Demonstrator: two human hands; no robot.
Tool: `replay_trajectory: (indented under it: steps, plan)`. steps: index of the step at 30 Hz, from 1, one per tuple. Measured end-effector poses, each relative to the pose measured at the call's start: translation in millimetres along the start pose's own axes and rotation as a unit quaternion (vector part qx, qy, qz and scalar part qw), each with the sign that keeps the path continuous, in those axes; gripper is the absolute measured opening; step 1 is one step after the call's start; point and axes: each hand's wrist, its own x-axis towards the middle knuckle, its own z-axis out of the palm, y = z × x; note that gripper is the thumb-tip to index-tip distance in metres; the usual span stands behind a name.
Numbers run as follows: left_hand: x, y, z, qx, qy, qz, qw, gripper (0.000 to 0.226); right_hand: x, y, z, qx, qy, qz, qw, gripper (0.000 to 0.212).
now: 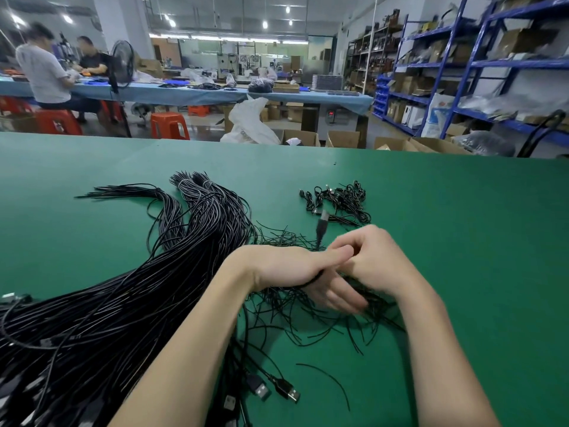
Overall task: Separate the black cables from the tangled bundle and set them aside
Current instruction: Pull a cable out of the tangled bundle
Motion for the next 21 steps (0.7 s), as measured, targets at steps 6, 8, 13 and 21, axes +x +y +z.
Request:
replay_trajectory:
  steps: [6, 8, 13, 21]
  plan:
    - [11.1, -4.1, -0.5, 0.026, 0.226, 0.013, 0.974, 0.083, -3.7, -20.6, -1.8, 0.026, 0.147, -0.114, 0.982, 0.015]
    - [15.0, -11.3, -4.4, -0.022, 0.294, 0.053, 0.954, 0.085, -4.2, -24.8, 1.8, 0.103, 0.162, -0.131, 0.973, 0.014]
    - [28.2, -25.5, -9.8, -0.256, 0.321, 0.165, 0.897, 0.074, 3.1, -13.3, 27.6, 0.423, 0.063, -0.045, 0.903, 0.011]
    - [20.7, -25.9, -8.3, -0.427, 0.158, 0.276, 0.846, 0.072, 7.1, 16.2, 48.1, 0.513, -0.103, 0.055, 0.851, 0.028]
